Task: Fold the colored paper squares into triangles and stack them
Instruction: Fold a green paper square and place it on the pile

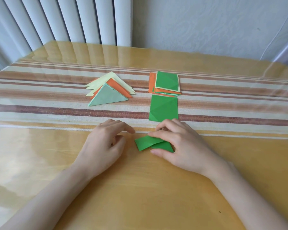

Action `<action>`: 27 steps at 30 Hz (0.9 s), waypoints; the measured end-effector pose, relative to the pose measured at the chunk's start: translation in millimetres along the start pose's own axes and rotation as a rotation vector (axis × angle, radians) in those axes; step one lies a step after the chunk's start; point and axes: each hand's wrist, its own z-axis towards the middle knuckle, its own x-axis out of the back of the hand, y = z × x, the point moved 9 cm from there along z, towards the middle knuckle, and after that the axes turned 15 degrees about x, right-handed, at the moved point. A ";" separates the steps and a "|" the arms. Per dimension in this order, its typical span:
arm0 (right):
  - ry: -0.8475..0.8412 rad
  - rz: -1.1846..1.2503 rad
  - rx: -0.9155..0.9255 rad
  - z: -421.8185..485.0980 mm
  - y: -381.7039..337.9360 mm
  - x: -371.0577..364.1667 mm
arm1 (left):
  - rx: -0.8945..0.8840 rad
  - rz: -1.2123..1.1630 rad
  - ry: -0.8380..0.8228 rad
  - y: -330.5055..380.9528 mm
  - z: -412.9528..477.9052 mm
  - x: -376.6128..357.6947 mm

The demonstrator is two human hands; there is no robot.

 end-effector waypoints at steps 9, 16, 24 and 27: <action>0.255 0.086 -0.102 6.3 -1.6 15.2 | 0.103 -0.185 -0.012 -4.0 -0.3 -1.0; 0.404 0.587 -0.385 -3.3 9.2 9.5 | 0.133 -0.311 -0.154 4.7 0.5 -24.4; 0.193 0.149 -0.385 -4.4 18.3 4.6 | -0.051 0.122 0.000 4.9 2.3 -32.3; 0.214 0.147 -0.411 -2.9 32.2 7.3 | -0.152 0.207 0.004 11.6 -0.9 -33.7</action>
